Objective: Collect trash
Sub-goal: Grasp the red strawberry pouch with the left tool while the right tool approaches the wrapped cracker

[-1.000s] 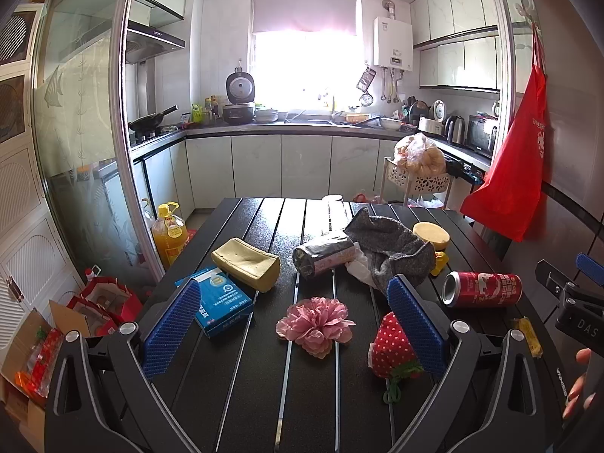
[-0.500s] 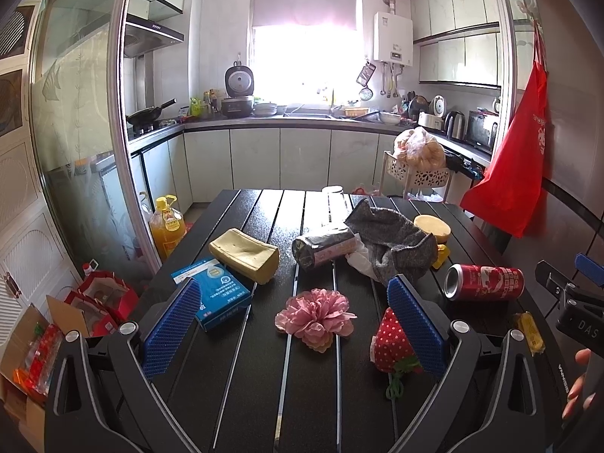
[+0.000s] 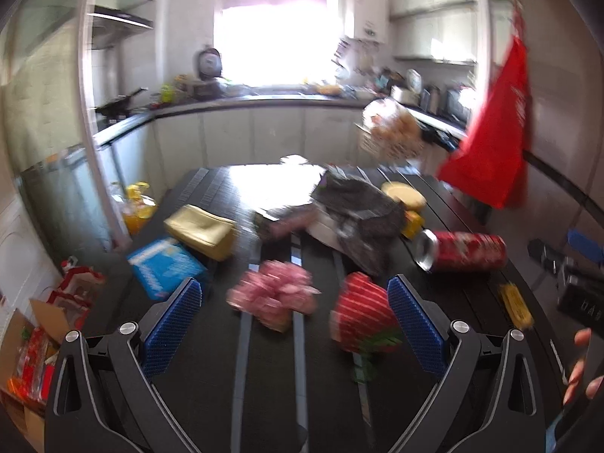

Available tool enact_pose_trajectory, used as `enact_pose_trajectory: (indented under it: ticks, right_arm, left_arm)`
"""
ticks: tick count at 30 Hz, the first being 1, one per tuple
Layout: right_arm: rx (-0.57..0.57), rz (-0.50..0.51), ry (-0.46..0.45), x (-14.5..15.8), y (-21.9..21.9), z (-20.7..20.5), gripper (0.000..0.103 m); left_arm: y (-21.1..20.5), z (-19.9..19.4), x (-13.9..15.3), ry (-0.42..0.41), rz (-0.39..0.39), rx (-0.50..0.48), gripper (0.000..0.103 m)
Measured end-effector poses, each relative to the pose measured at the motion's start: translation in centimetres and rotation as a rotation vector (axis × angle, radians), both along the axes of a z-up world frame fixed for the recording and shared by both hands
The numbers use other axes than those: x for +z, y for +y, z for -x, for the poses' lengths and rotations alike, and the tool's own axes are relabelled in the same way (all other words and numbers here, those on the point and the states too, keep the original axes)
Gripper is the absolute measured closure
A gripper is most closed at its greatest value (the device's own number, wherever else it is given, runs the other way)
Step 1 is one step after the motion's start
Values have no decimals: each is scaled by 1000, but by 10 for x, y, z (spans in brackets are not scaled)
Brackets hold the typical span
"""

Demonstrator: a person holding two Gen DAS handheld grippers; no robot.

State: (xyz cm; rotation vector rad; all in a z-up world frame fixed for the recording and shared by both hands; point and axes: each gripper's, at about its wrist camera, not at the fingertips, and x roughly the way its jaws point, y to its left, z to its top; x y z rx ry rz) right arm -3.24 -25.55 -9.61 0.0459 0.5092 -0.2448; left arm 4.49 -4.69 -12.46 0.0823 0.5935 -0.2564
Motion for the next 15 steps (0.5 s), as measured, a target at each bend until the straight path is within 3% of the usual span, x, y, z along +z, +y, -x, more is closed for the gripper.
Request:
enact_pose_trajectory:
  ticks: [3, 9, 15]
  right_arm:
    - [-18, 0, -9, 2, -10, 7, 3]
    - [-66, 8, -15, 3, -39, 20, 3]
    - [-126, -10, 5, -7, -78, 26, 3]
  left_arm:
    - [-32, -11, -17, 83, -1, -74, 8]
    - [-85, -43, -59, 242, -106, -85, 8]
    - [-98, -62, -84, 296, -121, -56, 11]
